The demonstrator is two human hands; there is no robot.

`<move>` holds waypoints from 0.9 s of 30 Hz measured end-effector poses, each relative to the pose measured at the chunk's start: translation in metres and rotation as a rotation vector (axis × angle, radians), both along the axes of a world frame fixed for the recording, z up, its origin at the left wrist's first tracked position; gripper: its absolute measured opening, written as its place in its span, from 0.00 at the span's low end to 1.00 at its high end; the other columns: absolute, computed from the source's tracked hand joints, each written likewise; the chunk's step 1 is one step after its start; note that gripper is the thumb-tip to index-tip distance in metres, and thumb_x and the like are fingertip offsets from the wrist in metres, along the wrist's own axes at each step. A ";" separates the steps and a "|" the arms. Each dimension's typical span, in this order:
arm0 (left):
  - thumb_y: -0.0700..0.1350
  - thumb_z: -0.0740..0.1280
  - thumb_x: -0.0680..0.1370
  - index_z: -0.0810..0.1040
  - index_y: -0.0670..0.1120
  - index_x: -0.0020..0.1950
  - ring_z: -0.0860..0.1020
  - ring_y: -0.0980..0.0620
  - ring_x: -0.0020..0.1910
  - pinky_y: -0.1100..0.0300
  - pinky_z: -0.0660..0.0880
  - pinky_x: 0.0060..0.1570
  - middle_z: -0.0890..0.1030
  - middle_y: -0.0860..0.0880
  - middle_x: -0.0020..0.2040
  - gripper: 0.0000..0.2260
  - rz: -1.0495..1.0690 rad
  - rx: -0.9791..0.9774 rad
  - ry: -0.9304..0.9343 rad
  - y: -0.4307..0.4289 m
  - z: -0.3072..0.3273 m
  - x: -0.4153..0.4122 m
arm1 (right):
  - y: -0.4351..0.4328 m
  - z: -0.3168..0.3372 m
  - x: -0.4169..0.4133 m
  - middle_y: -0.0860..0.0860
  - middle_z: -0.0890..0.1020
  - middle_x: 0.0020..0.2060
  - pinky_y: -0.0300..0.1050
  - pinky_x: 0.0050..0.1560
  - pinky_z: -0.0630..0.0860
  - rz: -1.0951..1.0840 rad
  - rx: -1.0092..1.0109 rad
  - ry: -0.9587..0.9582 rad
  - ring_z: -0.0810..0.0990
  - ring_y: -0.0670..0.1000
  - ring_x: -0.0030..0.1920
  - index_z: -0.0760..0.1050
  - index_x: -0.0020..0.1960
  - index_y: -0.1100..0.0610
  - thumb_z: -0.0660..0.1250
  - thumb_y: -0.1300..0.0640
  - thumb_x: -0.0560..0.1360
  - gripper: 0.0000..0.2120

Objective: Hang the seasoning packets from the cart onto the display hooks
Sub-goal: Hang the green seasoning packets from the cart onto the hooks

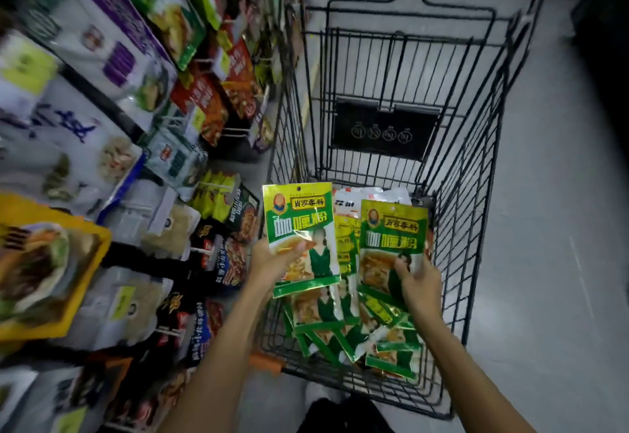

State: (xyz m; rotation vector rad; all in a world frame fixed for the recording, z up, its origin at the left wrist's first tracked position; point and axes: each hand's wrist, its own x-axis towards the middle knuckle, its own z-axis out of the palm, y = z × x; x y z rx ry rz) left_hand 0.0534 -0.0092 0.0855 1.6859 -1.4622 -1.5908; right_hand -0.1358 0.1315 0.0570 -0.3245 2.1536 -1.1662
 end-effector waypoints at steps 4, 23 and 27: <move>0.40 0.75 0.71 0.79 0.55 0.44 0.80 0.65 0.37 0.71 0.76 0.34 0.82 0.60 0.38 0.11 0.125 -0.278 0.094 -0.004 0.110 0.041 | -0.051 0.089 0.002 0.53 0.81 0.45 0.43 0.40 0.75 0.239 -0.246 0.063 0.80 0.56 0.49 0.76 0.49 0.56 0.68 0.56 0.77 0.04; 0.54 0.73 0.66 0.78 0.56 0.49 0.80 0.56 0.39 0.61 0.74 0.35 0.84 0.54 0.45 0.13 0.919 -1.260 -0.164 0.192 0.500 0.293 | -0.117 0.496 0.283 0.48 0.66 0.22 0.44 0.32 0.58 1.259 -1.110 -0.107 0.64 0.49 0.23 0.63 0.29 0.54 0.72 0.46 0.68 0.21; 0.44 0.75 0.71 0.80 0.55 0.47 0.83 0.56 0.47 0.57 0.80 0.47 0.85 0.56 0.45 0.10 1.051 -1.285 -0.220 0.237 0.523 0.332 | -0.091 0.527 0.343 0.68 0.79 0.49 0.68 0.47 0.75 1.443 -1.202 -0.141 0.77 0.69 0.50 0.79 0.48 0.54 0.69 0.48 0.74 0.10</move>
